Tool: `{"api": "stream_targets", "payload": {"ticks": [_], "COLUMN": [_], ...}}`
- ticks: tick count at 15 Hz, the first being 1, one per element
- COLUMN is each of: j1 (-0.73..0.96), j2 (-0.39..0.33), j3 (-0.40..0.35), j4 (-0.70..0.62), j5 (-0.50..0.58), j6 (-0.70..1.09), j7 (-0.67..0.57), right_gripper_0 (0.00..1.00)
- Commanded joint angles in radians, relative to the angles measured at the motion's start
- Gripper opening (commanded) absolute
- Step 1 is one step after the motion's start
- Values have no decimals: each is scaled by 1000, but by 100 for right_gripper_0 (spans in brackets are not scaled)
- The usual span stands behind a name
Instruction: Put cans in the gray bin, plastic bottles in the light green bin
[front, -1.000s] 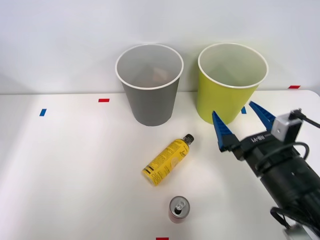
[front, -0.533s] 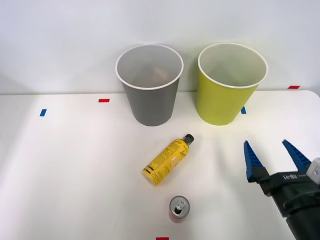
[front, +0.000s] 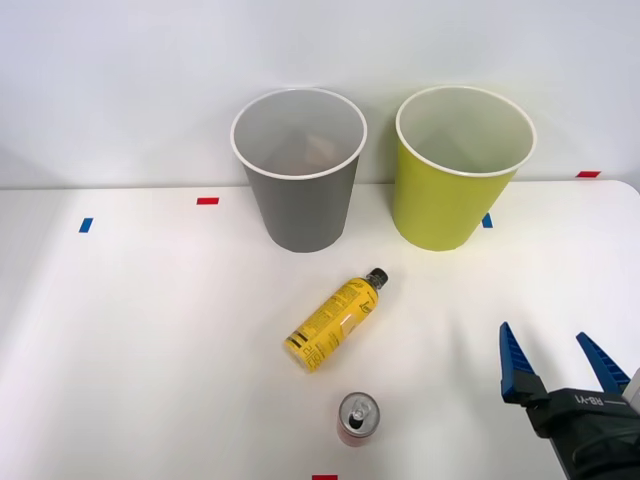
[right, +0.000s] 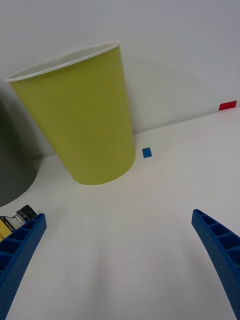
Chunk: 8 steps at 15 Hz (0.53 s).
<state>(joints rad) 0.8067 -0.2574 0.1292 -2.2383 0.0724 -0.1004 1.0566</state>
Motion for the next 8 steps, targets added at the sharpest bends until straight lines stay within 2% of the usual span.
{"api": "stream_targets", "payload": {"ticks": [1, 4, 7, 8], "j1": [14, 25, 8, -7], "j2": [1, 20, 106, 132], "j3": [9, 7, 9, 9], "j4": [2, 2, 23, 66], "j5": [3, 3, 35, 67], "j6": [1, 4, 14, -30], "j7": [2, 3, 13, 14], "right_gripper_0": [100, 100, 100, 100]}}
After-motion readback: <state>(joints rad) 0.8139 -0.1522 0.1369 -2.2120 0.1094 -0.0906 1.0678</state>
